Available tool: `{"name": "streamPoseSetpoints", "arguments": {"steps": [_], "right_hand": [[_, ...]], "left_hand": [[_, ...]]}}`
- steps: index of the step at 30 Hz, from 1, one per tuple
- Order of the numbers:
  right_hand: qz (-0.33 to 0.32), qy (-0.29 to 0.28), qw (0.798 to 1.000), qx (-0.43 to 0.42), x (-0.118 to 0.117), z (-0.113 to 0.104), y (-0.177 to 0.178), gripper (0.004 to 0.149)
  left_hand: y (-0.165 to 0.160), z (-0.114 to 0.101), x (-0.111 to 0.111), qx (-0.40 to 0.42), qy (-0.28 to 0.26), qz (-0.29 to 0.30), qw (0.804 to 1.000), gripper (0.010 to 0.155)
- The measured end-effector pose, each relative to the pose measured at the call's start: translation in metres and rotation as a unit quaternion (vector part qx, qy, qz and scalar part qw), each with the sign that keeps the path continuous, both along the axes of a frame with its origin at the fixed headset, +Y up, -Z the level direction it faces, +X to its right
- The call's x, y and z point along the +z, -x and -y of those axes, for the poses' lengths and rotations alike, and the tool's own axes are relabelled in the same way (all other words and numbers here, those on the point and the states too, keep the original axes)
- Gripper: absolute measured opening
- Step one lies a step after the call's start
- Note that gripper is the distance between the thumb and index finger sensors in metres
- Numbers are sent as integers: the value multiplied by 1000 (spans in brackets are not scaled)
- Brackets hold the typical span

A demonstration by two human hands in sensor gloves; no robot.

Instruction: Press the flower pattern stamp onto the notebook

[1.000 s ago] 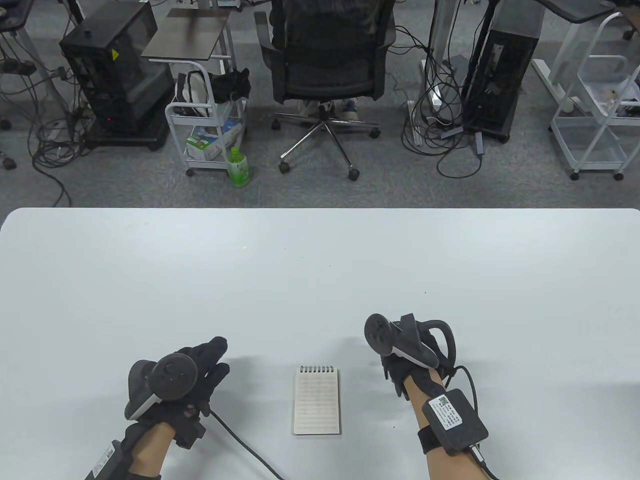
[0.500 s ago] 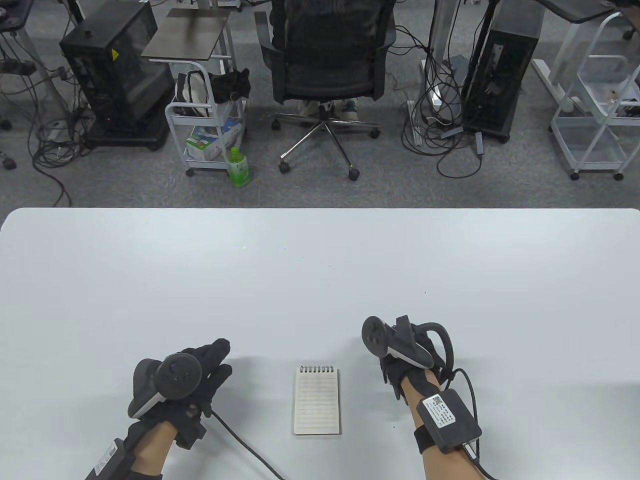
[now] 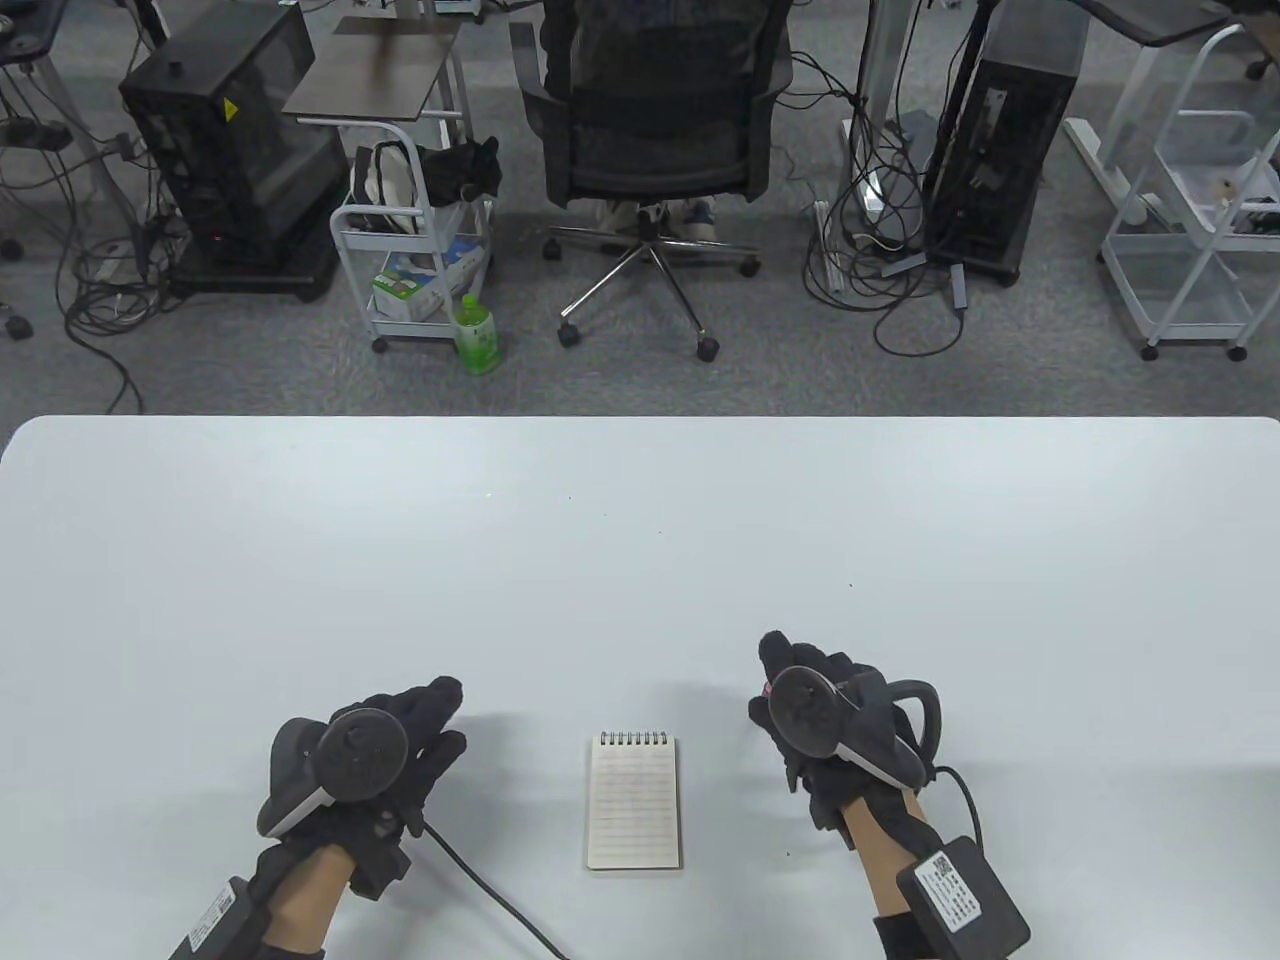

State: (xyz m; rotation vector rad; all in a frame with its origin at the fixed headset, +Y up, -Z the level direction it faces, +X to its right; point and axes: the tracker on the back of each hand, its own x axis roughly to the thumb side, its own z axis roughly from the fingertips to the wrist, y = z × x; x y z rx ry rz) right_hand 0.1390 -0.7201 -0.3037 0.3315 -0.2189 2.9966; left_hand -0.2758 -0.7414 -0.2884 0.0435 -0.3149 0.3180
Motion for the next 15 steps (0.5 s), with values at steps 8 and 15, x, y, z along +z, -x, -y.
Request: {"name": "streamPoseSetpoints", "arguments": {"steps": [8, 15], "right_hand": [[8, 21, 1000, 0, 16, 20, -31, 79], [13, 44, 999, 4, 16, 32, -39, 79]], "left_hand": [[0, -1, 3, -9, -6, -2, 1000, 65], [-5, 0, 3, -37, -13, 0, 999, 64]]}}
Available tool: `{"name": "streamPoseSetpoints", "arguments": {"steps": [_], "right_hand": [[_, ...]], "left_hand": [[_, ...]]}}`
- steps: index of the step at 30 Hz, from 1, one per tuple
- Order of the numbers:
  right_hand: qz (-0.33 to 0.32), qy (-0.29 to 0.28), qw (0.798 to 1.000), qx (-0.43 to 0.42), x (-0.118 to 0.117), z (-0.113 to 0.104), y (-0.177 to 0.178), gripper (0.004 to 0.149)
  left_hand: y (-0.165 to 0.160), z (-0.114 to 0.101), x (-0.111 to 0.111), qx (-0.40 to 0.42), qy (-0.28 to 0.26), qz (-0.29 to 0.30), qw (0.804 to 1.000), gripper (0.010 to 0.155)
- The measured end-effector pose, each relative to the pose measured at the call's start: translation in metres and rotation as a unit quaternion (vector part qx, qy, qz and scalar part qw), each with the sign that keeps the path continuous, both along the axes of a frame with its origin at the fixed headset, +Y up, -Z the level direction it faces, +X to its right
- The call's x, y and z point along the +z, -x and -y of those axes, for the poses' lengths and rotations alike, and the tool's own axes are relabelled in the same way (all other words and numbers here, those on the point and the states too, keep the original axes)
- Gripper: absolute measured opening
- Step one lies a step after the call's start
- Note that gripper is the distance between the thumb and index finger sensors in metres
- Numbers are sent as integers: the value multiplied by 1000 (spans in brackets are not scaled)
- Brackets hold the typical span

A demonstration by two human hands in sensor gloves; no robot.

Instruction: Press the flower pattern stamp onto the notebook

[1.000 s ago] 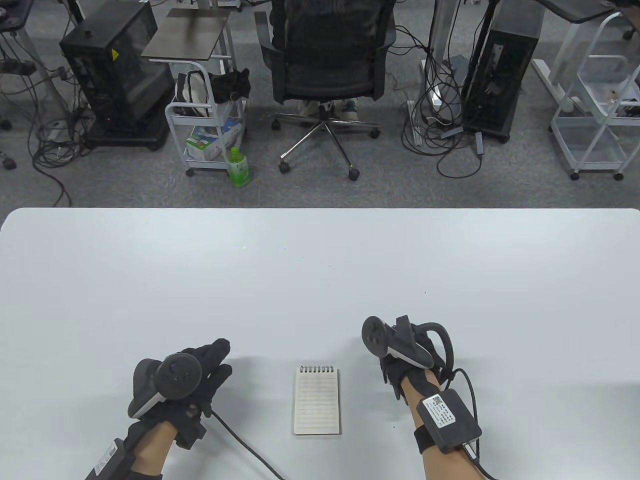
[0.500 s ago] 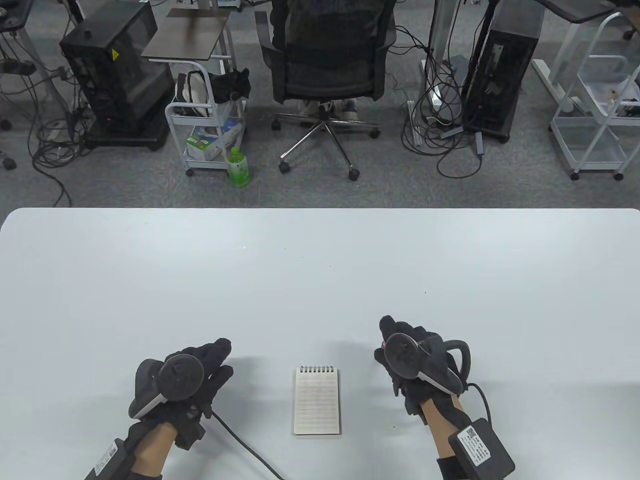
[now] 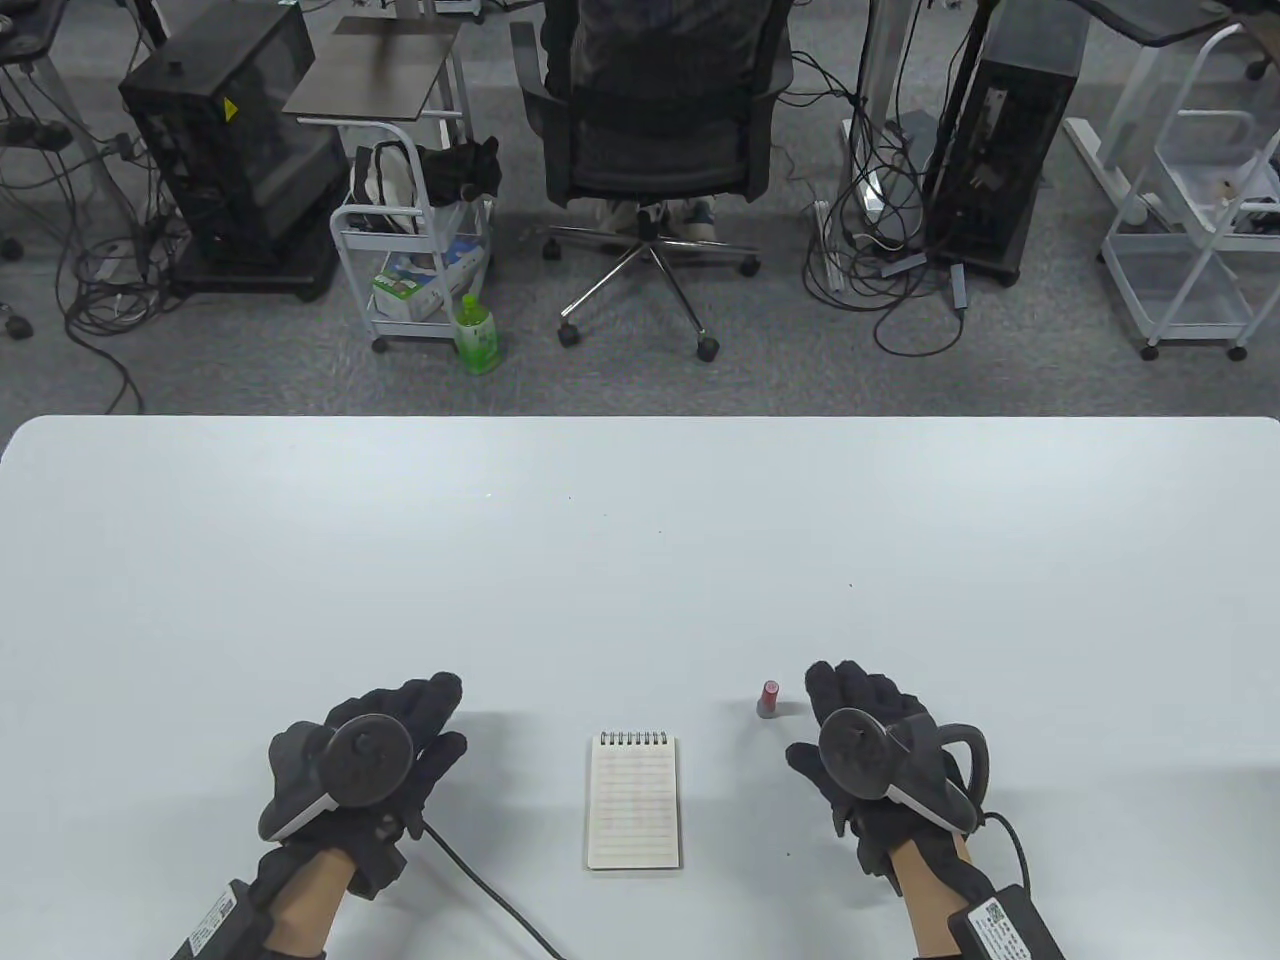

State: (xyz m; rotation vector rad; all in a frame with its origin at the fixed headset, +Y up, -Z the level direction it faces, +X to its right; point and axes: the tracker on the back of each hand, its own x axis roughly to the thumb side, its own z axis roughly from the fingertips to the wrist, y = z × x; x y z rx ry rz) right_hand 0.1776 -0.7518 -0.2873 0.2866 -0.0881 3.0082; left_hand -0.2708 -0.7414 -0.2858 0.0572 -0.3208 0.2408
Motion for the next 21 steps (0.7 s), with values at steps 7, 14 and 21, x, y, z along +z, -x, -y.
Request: {"name": "streamPoseSetpoints", "arguments": {"steps": [7, 14, 21], "right_hand": [[8, 12, 1000, -15, 0, 1, -2, 78], [7, 27, 999, -23, 0, 3, -1, 77], [13, 47, 999, -24, -2, 9, -4, 76]], "left_hand": [[1, 5, -1, -10, 14, -1, 1000, 64], [1, 6, 0, -14, 20, -2, 1000, 64], [0, 7, -1, -20, 31, 0, 999, 64]]}}
